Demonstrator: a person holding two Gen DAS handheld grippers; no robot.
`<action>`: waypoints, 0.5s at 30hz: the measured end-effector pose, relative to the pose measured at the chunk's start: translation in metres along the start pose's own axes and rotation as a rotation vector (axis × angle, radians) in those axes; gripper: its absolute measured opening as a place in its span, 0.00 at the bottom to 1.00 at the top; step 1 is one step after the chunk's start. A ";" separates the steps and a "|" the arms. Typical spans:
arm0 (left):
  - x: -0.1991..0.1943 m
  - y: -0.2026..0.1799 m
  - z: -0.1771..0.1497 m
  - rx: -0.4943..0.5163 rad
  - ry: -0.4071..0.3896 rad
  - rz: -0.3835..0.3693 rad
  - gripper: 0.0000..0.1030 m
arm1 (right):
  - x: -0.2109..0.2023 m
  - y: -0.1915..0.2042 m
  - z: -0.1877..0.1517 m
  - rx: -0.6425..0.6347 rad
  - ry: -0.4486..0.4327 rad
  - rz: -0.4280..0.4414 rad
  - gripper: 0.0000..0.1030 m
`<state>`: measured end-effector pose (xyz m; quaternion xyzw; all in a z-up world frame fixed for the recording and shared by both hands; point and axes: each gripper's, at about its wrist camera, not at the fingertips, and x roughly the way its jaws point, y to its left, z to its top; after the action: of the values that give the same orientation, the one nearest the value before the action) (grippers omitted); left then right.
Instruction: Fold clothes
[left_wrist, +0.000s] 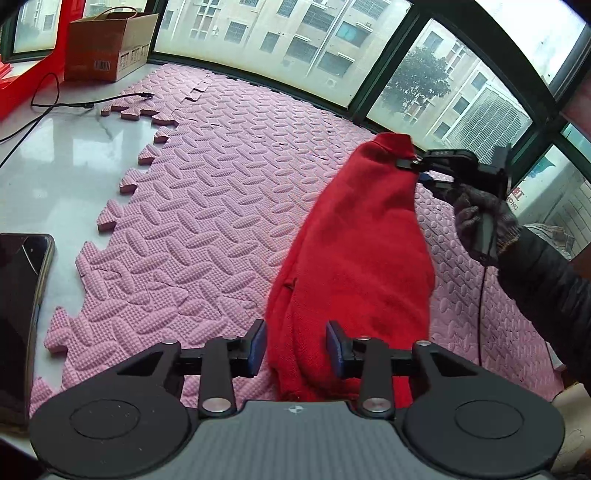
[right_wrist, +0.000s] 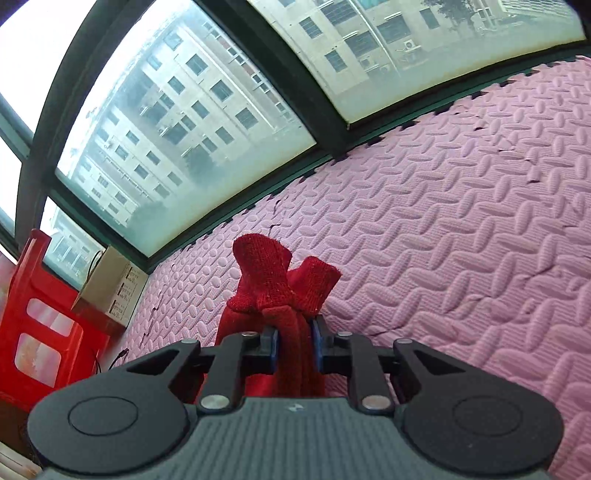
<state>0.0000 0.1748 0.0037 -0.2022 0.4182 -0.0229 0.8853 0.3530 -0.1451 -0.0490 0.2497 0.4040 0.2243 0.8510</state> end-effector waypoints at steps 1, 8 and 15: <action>0.004 0.003 0.005 0.012 0.003 0.010 0.31 | -0.013 -0.009 -0.002 0.027 -0.013 -0.017 0.16; 0.020 -0.002 0.039 0.132 -0.017 0.052 0.26 | -0.101 -0.058 -0.033 0.183 -0.108 -0.101 0.16; 0.023 -0.039 0.060 0.158 -0.069 0.008 0.25 | -0.149 -0.083 -0.068 0.246 -0.182 -0.144 0.16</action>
<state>0.0654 0.1546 0.0358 -0.1308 0.3850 -0.0454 0.9125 0.2284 -0.2795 -0.0507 0.3417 0.3666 0.0878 0.8609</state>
